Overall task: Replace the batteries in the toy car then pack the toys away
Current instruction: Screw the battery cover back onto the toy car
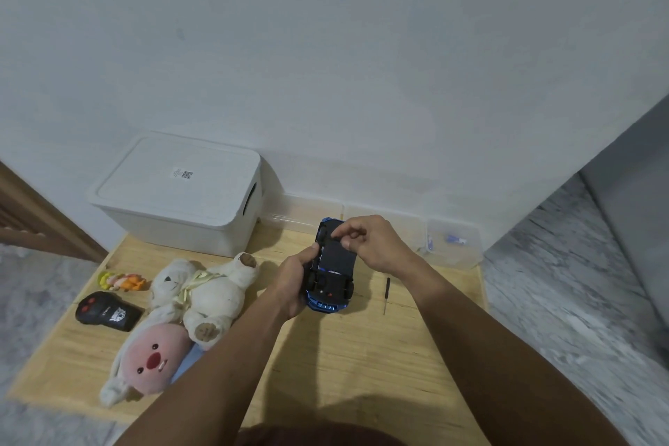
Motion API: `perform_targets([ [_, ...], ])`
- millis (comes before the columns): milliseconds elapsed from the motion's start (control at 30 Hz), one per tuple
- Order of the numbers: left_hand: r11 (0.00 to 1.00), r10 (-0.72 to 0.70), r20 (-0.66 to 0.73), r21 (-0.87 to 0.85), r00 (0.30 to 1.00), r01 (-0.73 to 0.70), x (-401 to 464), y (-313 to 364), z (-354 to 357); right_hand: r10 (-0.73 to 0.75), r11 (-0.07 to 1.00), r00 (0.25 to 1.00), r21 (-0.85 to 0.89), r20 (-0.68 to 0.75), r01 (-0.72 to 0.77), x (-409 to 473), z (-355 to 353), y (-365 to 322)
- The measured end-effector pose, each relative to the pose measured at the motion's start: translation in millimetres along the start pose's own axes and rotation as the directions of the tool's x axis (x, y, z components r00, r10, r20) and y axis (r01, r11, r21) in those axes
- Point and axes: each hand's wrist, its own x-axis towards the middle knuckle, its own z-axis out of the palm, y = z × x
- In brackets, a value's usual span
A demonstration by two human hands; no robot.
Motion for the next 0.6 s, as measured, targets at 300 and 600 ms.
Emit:
perform_targets([
  [300,1.0,-0.011,0.006,0.004,1.0,0.011,0.9,-0.1,0.2,0.005,1.0,1.0,0.011,0.021,-0.005,0.5,1.2,-0.4],
  [600,1.0,-0.013,0.001,0.014,1.0,0.013,2.2,-2.3,0.3,0.028,0.999,0.999,-0.024,0.022,-0.027,-0.2,2.0,-0.7],
])
